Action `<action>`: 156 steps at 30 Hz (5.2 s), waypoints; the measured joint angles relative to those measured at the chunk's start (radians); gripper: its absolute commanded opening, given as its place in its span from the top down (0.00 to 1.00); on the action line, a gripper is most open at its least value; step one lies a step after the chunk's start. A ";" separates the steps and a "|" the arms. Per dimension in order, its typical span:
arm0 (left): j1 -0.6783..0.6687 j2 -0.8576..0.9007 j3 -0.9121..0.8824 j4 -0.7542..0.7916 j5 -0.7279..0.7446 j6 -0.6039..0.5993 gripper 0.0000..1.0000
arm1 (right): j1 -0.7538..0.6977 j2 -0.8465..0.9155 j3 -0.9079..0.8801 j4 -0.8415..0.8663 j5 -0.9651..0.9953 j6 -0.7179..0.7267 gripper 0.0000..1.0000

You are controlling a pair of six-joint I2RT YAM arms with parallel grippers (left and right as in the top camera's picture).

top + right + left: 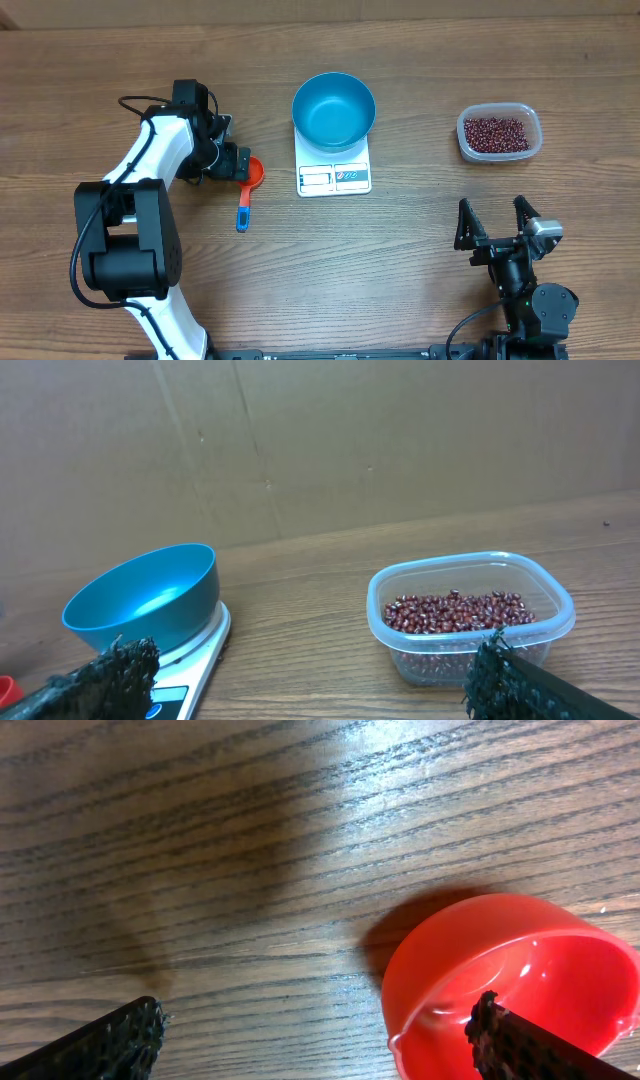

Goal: Scoop item into bowl and weigh 150g on scale
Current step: 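Lower the left gripper and close it on the red scoop's rim, then lift the red scoop with the left gripper toward the scale, then move the right gripper toward the scoop's blue handle near the bowl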

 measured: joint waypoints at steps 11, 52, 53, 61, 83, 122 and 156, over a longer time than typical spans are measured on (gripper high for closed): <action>0.000 0.000 -0.048 0.056 -0.008 0.003 0.00 | 0.000 0.000 0.000 0.000 0.000 0.000 0.00; 0.000 -0.004 -0.058 0.041 0.014 0.014 0.96 | 0.000 0.000 0.000 0.001 0.000 0.000 0.00; 0.000 -0.004 -0.058 0.040 0.014 0.005 0.96 | 0.000 0.000 0.000 0.000 0.000 0.000 0.00; 0.000 -0.010 -0.046 -0.027 0.002 -0.095 0.96 | 0.000 0.000 0.000 0.000 0.000 0.000 0.00; 0.000 -0.422 0.034 -0.257 -0.051 -0.890 0.96 | 0.000 0.000 0.000 0.000 0.000 0.000 0.00; 0.000 -0.421 0.034 -0.303 -0.065 -1.086 0.96 | 0.000 0.000 0.000 -0.004 -0.054 0.132 0.00; -0.061 -0.421 0.035 -0.254 -0.048 -1.284 0.96 | 0.004 1.018 0.654 -0.169 -0.497 0.182 0.00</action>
